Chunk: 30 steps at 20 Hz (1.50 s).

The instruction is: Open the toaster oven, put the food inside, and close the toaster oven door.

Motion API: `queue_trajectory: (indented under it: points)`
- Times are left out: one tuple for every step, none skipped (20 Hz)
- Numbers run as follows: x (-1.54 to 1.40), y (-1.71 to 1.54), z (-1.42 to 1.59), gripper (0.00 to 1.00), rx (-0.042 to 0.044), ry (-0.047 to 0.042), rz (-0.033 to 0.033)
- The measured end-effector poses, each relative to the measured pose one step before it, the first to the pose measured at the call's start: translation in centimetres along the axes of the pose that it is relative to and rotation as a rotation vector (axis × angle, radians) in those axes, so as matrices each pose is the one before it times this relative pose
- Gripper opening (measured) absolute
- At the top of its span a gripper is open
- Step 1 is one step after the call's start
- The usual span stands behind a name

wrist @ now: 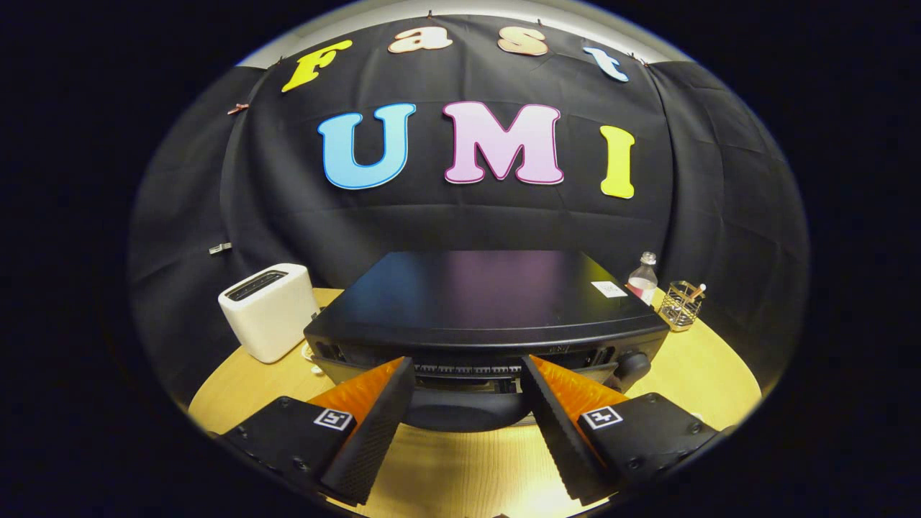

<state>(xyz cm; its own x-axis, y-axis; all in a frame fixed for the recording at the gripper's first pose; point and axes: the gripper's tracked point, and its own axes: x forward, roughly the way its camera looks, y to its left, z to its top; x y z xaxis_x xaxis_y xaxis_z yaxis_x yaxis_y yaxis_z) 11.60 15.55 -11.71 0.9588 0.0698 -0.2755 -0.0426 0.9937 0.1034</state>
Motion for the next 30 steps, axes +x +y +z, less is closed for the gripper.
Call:
queue_trajectory:
  points:
    - [-0.785, -0.156, -0.479, 0.98, -0.00360, -0.00863, 0.00490]
    - [-0.561, -0.016, -0.293, 0.98, 0.00244, -0.00776, 0.00348]
    - [-0.292, 0.029, -0.453, 0.97, 0.00419, 0.00060, 0.00169]
    - [-0.377, 0.016, -0.279, 0.98, -0.00010, 0.00014, 0.00198]
    - [-0.289, 0.054, -0.328, 0.98, -0.00086, 0.00364, 0.00180]
    - [-0.319, 0.035, -0.330, 0.98, -0.00016, 0.00147, 0.00187]
    - [-0.433, 0.017, -0.408, 0.97, 0.00186, 0.00040, 0.00228]
    - [-0.445, 0.037, -0.350, 0.97, 0.00088, 0.00215, 0.00063]
    - [-0.436, 0.068, -0.547, 0.97, 0.00064, 0.00697, -0.00059]
    - [-0.407, -0.041, -0.566, 0.97, 0.00106, 0.00868, 0.00055]
    - [-0.342, 0.040, -0.476, 0.97, 0.00009, 0.00589, 0.00184]
    - [-0.364, -0.069, -0.570, 0.98, -0.00427, 0.00594, 0.00249]
    - [-0.316, 0.046, -0.660, 0.97, -0.00824, 0.01169, 0.00156]
    - [-0.393, -0.011, -0.790, 0.97, -0.01012, 0.01384, 0.00234]
    - [-0.371, 0.253, -1.377, 0.97, -0.00977, 0.03124, 0.00696]
    - [-0.585, 0.044, -0.849, 0.97, -0.01289, 0.02891, 0.00170]
    - [0.024, 0.245, -1.391, 0.98, -0.00418, 0.03450, 0.01585]
    - [-0.174, -0.094, -1.347, 0.98, 0.00073, 0.04058, 0.00201]
    - [0.094, 0.013, -1.328, 1.00, 0.00840, 0.03847, 0.00544]
    - [0.129, -0.001, -1.366, 0.99, 0.01142, 0.03665, 0.01122]
    - [0.251, -0.086, -1.233, 1.00, 0.00576, 0.03793, 0.01030]
    - [0.098, -0.292, -0.863, 1.00, -0.00703, 0.03190, 0.00129]
    - [-0.082, -0.332, 0.030, 1.00, -0.01363, 0.00440, 0.00160]
    - [-0.371, -0.325, 0.461, 1.00, -0.00293, -0.01743, 0.00604]
    - [-0.285, 0.191, 0.610, 1.00, -0.00112, -0.02219, 0.01188]
    - [-0.566, -0.195, 0.605, 0.99, -0.00199, -0.01547, 0.01081]
    - [-0.658, -0.094, 0.723, 0.99, 0.00176, -0.01244, 0.01175]
    - [-0.690, -0.137, 0.606, 1.00, 0.00278, -0.01255, 0.01041]
    - [-0.819, -0.297, 0.648, 1.00, -0.00237, -0.01674, 0.00499]
    - [-0.796, -0.516, 0.780, 0.99, -0.00984, -0.01926, 0.00211]
